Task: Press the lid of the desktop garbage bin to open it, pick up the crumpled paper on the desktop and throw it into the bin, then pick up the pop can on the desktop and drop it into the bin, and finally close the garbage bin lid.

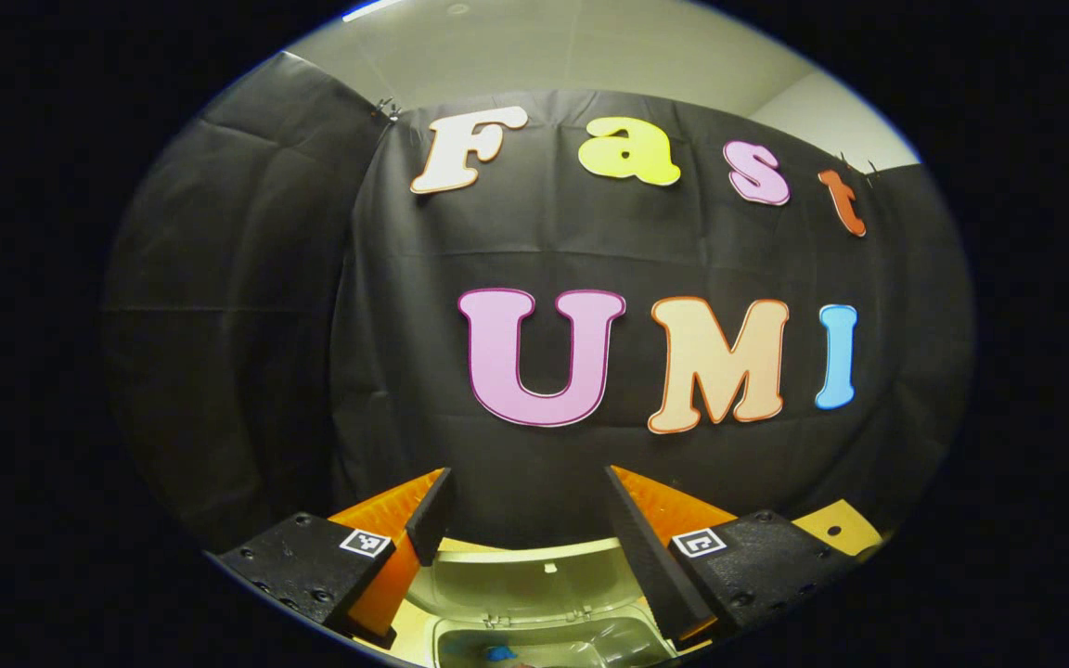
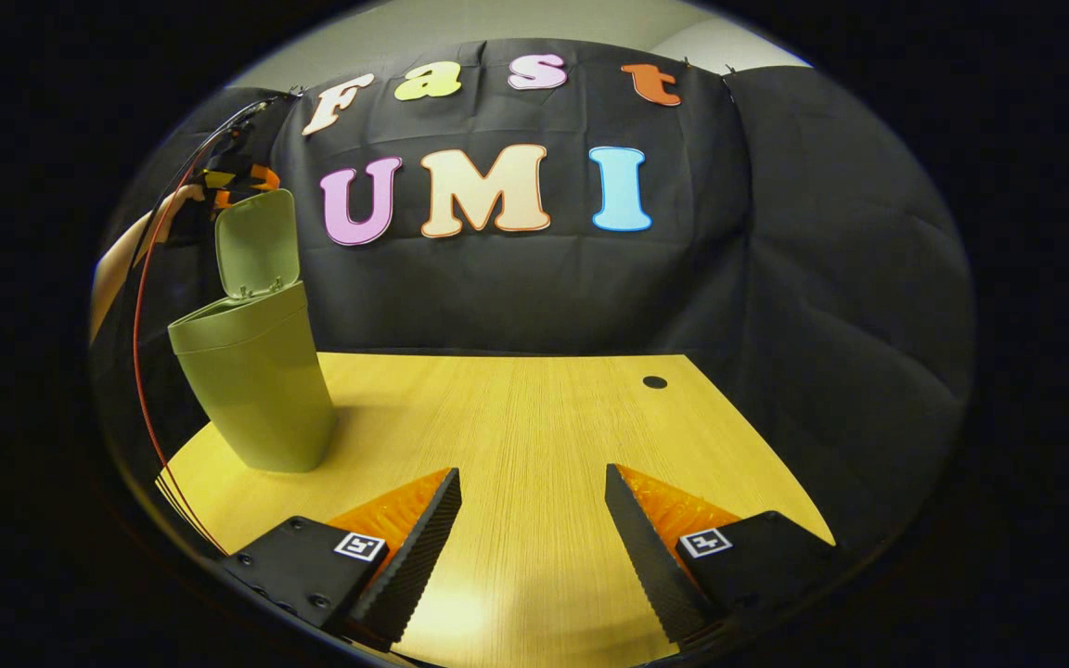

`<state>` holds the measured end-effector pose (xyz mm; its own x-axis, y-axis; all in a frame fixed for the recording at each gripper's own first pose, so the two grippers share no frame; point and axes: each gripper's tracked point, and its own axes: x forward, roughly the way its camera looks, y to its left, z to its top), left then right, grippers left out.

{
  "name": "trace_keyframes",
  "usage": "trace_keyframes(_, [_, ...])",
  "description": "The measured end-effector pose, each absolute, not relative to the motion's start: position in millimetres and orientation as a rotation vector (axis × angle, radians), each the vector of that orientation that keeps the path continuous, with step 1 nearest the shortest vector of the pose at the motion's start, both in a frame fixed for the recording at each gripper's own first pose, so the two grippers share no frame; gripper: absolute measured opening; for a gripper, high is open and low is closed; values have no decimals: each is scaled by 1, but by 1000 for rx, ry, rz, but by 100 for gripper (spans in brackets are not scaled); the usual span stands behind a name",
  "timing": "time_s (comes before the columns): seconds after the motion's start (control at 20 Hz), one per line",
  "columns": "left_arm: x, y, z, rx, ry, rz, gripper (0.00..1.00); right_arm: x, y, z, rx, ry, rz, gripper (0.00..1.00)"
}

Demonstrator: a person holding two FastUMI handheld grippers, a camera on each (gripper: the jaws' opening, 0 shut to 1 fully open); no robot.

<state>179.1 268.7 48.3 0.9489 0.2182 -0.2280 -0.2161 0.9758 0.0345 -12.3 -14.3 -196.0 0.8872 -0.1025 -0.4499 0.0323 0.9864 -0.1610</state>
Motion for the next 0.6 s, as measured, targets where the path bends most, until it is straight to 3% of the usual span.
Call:
trace_keyframes(0.1, [178, 265, 57, 4, 222, 202, 95, -9, -12, -195, -163, 473, -61, 99])
trace_keyframes(0.15, [176, 264, 55, 1, 238, 206, 92, -7, -11, -194, -164, 470, -51, 100])
trace_keyframes(0.6, [102, 223, 29, -12, 267, 150, 94, 7, 14, -193, -179, 468, 59, 99])
